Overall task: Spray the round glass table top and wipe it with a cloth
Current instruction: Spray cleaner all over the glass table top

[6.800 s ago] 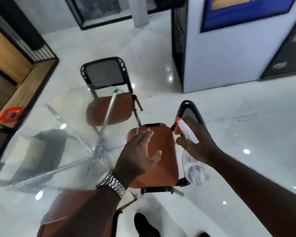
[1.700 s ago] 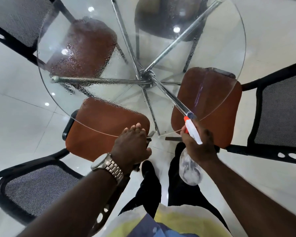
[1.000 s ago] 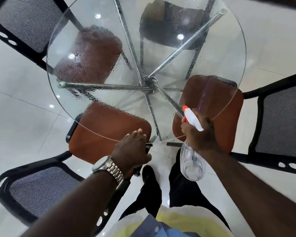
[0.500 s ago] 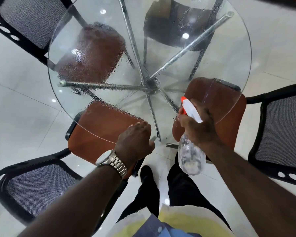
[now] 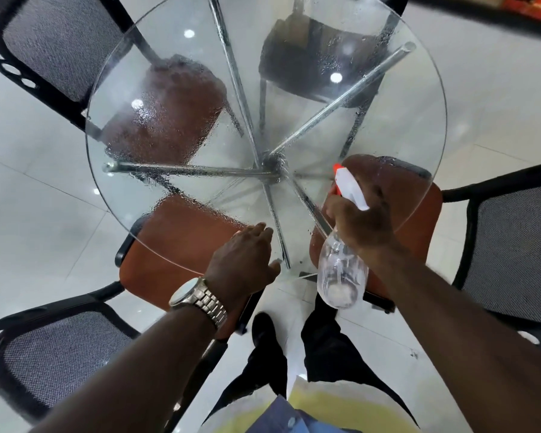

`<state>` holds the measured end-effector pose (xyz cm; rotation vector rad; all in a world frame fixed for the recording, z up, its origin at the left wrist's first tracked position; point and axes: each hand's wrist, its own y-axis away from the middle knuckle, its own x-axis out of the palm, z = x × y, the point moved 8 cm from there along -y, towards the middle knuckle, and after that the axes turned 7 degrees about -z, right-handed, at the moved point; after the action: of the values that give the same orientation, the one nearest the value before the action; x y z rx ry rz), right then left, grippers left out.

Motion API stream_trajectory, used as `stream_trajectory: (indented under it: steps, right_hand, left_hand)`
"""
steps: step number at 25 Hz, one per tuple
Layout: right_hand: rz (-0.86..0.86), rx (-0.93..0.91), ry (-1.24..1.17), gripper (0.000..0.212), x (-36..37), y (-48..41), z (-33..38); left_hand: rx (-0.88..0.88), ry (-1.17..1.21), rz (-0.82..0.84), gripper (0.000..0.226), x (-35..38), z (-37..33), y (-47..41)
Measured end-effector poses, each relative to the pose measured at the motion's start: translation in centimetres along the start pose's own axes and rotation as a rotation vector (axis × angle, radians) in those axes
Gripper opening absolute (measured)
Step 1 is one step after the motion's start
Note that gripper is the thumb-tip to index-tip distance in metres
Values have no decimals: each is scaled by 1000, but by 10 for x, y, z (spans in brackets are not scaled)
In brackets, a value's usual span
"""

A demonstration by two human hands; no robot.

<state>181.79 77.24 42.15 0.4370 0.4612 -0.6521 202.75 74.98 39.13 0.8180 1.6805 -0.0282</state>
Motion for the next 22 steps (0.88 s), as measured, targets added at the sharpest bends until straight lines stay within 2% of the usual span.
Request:
stream_trajectory:
  steps: [3,5,9,13,18,22]
  right_hand:
    - [-49,83,-58,27,-16,-6,-4]
    - [-18,84,-81,27,-21,-9,-2]
    - [-42,76,-122,12,-36,-6,-9]
    - [-45,76,-73,23,-45,4,-35]
    - [-8,77,17,17,-51,21,-56]
    - [-19,89,54,29,-57,31,-73]
  left_hand:
    - [10,-5,-21,60,-12,-7,-6]
    - [4,-5,-28,59,-16,-11,-7]
    - [6,7,-28,58,-12,-16,-7]
    - [12,-1,2,58,-1,-18,-2]
    - [6,10,25,54,7,-18,5]
    - [12,12,17,53,9,-19,7]
